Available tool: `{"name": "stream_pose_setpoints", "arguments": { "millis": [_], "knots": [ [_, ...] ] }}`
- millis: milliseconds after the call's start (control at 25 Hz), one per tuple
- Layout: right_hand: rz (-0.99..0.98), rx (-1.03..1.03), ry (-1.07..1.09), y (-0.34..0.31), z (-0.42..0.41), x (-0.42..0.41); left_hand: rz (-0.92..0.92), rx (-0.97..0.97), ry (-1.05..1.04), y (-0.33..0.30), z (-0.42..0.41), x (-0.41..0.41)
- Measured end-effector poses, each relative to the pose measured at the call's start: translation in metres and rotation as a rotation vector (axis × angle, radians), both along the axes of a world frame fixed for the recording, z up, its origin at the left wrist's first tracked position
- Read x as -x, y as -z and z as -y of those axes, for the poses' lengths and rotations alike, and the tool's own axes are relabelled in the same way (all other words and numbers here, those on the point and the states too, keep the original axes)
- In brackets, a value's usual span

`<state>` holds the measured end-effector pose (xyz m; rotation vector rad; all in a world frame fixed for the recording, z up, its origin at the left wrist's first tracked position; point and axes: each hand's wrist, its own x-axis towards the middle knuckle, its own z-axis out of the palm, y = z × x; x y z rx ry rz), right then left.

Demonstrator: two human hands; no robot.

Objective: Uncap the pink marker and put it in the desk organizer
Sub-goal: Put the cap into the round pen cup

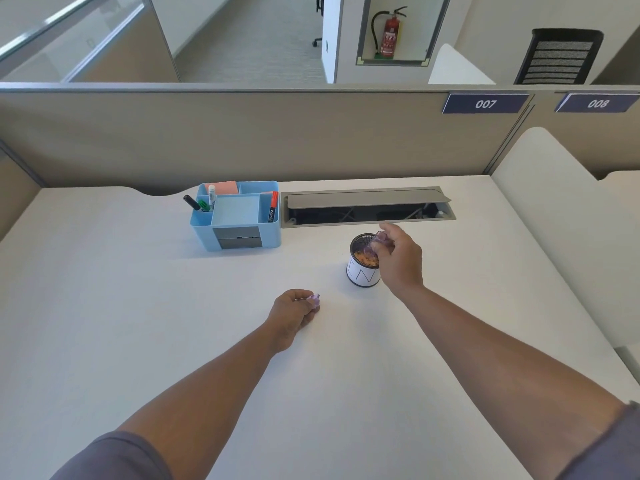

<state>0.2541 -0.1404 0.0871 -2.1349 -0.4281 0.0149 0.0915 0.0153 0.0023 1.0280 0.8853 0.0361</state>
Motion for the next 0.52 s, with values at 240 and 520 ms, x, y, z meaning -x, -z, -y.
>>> {"name": "stream_pose_setpoints", "arguments": {
  "millis": [240,520],
  "knots": [
    [0.062,-0.026,-0.041,-0.0020,-0.0017,0.0003,-0.002,0.005,0.005,-0.0030,-0.0003,0.0004],
    [-0.114,-0.207,0.151,-0.0012,-0.0043,-0.0008,0.002,0.005,-0.005,-0.0045,0.0015,0.0020]
  ]
}}
